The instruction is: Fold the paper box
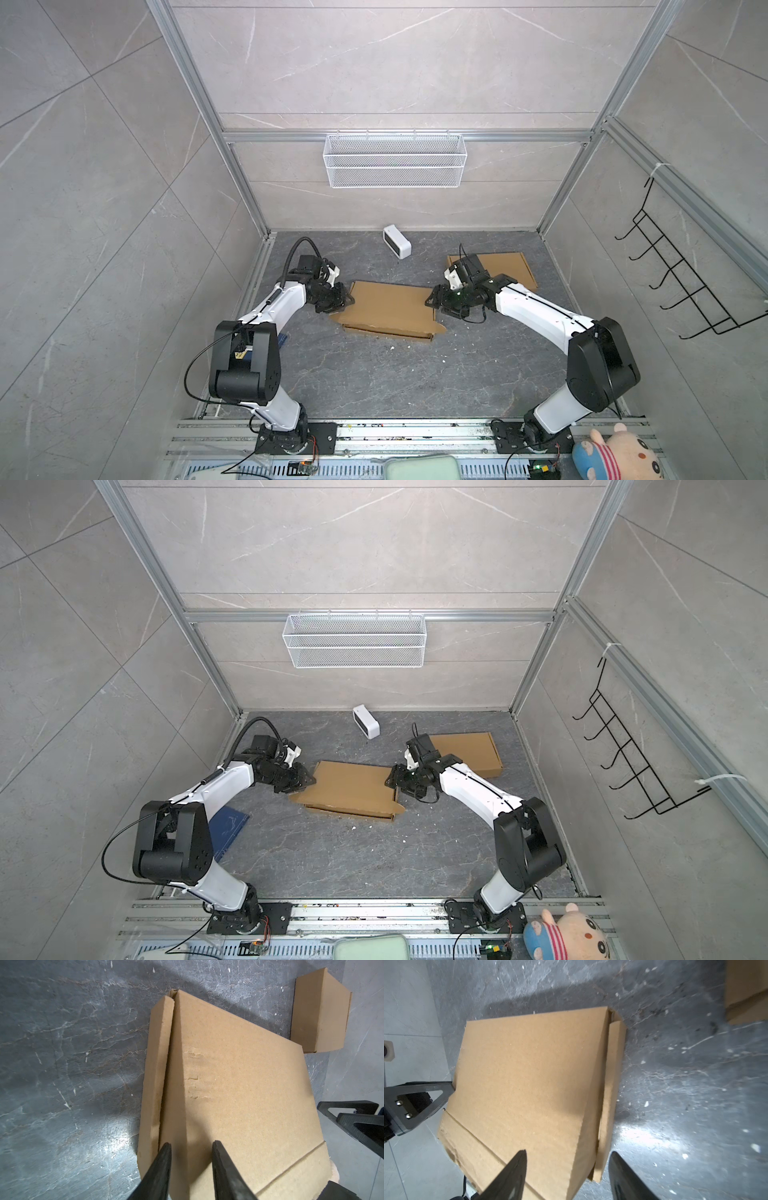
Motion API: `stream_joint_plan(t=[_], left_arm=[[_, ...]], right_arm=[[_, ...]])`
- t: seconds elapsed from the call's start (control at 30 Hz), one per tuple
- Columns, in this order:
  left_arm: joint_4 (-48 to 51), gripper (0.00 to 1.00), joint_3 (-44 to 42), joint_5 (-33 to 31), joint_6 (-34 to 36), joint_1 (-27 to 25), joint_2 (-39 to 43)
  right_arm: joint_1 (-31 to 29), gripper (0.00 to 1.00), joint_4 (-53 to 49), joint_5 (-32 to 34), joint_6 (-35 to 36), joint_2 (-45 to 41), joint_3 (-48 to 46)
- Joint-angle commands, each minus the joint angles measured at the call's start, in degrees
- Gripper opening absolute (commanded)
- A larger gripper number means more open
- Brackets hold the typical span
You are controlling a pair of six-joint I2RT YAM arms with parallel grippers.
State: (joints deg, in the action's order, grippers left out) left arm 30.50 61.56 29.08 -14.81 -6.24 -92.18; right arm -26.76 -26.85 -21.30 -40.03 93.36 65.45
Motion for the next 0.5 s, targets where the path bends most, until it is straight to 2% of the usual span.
stream_joint_plan(t=[0.0, 0.33, 0.47], left_arm=[[0.3, 0.33, -0.6, 1.5, -0.2, 0.0, 2.2], [-1.8, 0.24, -3.7, 3.0, -2.1, -0.1, 2.3], [-1.1, 0.22, -5.4, -0.1, -2.0, -0.1, 2.7]], right_arm=[[-0.1, 0.61, 2.0, -3.0, -1.6, 1.8, -1.6], [-0.1, 0.47, 5.6, -5.2, -1.6, 3.6, -2.7], [-0.1, 0.36, 6.0, -3.2, -1.0, 5.2, -3.2]])
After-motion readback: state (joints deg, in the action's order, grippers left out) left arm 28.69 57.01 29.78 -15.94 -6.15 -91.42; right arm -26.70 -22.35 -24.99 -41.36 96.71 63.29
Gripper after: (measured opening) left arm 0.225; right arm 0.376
